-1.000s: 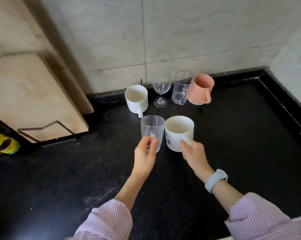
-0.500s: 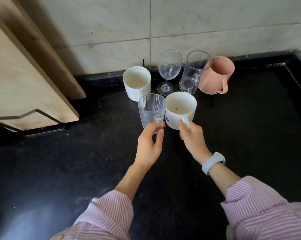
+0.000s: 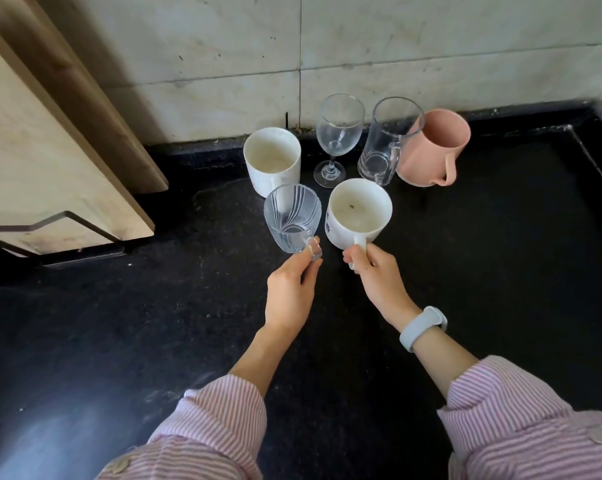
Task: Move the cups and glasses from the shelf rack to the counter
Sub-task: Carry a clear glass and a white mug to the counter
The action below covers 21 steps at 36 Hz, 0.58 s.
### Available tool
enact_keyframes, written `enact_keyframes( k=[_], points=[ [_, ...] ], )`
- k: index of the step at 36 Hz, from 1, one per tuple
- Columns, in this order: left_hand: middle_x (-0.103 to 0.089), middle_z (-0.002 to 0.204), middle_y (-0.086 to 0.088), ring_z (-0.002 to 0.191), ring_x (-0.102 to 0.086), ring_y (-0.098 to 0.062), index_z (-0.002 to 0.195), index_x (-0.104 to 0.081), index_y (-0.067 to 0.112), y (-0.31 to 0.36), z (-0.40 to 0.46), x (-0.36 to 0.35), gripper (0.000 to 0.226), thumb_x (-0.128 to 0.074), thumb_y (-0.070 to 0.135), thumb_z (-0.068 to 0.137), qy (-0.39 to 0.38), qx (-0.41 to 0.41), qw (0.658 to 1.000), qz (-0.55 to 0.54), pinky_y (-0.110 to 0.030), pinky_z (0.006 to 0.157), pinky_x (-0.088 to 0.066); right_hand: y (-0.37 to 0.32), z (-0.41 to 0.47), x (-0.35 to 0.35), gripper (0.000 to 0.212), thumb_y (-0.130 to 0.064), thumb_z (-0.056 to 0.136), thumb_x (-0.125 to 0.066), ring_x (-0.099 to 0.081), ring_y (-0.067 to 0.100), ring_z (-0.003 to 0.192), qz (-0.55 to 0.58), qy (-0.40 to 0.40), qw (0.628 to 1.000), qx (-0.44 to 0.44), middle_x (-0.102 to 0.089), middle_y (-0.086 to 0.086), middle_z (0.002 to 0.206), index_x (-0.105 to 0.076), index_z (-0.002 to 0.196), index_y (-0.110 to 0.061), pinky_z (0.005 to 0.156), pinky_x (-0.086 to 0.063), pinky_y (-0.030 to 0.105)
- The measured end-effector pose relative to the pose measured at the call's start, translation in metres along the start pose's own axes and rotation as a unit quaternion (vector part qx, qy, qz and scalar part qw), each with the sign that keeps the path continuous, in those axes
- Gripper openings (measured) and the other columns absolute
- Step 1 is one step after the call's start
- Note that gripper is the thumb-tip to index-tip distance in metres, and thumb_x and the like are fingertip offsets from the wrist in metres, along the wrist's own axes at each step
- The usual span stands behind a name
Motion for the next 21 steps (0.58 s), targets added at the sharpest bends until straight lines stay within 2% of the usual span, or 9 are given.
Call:
enact_keyframes(
  k=[3,6,8,10,13,17,21],
  points=[
    [-0.072,0.091,-0.006,0.076,-0.061,-0.006,0.110,-0.066,0.007,0.001,0.003,-0.003,0.025,-0.062,0.008,0.086,-0.003,0.006,1.000,0.013,-0.013,0.074,-0.049,-0.007,0.006,-0.003,0.024,-0.025,0.087,-0.051,-0.060,0.015,0.084,0.032,0.023,0.999,-0.024,-0.064,0.002,0.083,-0.066,0.085,-0.007,0.085,-0.050,0.042],
    [-0.067,0.074,-0.003,0.065,-0.054,-0.008,0.091,-0.069,0.007,0.002,0.005,-0.007,0.010,-0.063,0.013,0.086,0.003,0.016,0.998,0.056,-0.027,0.063,-0.052,-0.013,0.013,-0.006,0.028,-0.026,0.084,-0.055,-0.057,0.017,0.082,0.053,0.030,0.997,-0.048,-0.062,0.009,0.083,-0.065,0.088,0.000,0.084,-0.051,0.041],
    [-0.067,0.072,-0.002,0.066,-0.055,-0.013,0.082,-0.067,0.009,0.002,0.005,-0.008,0.010,-0.063,0.017,0.086,0.016,0.020,0.996,0.089,-0.027,0.060,-0.049,-0.017,0.017,-0.006,0.031,-0.027,0.083,-0.057,-0.054,0.016,0.079,0.055,0.037,0.996,-0.052,-0.059,0.006,0.079,-0.065,0.087,0.002,0.079,-0.048,0.038],
    [-0.070,0.080,0.000,0.076,-0.060,-0.016,0.086,-0.069,0.012,0.002,0.004,-0.009,0.011,-0.062,0.021,0.086,0.021,0.032,0.994,0.105,-0.027,0.065,-0.049,-0.018,0.019,-0.005,0.033,-0.029,0.082,-0.060,-0.052,0.014,0.074,0.054,0.041,0.996,-0.056,-0.058,0.003,0.074,-0.065,0.087,0.003,0.077,-0.046,0.038],
    [-0.073,0.091,0.002,0.088,-0.062,-0.016,0.094,-0.071,0.016,0.001,0.004,-0.009,0.016,-0.062,0.026,0.086,0.024,0.049,0.992,0.115,-0.028,0.072,-0.050,-0.017,0.020,-0.003,0.034,-0.032,0.082,-0.061,-0.052,0.014,0.075,0.049,0.037,0.996,-0.060,-0.060,0.004,0.076,-0.065,0.085,0.002,0.083,-0.049,0.045],
    [-0.073,0.094,0.000,0.091,-0.064,-0.018,0.095,-0.071,0.016,0.002,0.004,-0.007,0.018,-0.065,0.029,0.083,0.030,0.064,0.990,0.123,-0.032,0.077,-0.051,-0.017,0.019,-0.002,0.031,-0.034,0.083,-0.059,-0.056,0.015,0.078,0.033,0.022,0.998,-0.049,-0.062,0.003,0.076,-0.066,0.083,-0.003,0.079,-0.047,0.038],
    [-0.071,0.099,-0.002,0.095,-0.062,-0.020,0.102,-0.067,0.016,0.003,0.000,-0.003,0.022,-0.064,0.029,0.084,0.018,0.075,0.988,0.134,-0.037,0.082,-0.051,-0.023,0.010,0.000,0.029,-0.031,0.088,-0.052,-0.060,0.022,0.087,-0.019,0.014,1.000,-0.011,-0.066,0.013,0.091,-0.064,0.091,-0.004,0.083,-0.049,0.042]
  ],
)
Point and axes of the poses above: each hand's wrist, its own z-axis towards the middle knuckle, its own x-axis out of the back of the hand, y = z × x, the point moved 4 cm from there along z, towards the middle knuckle
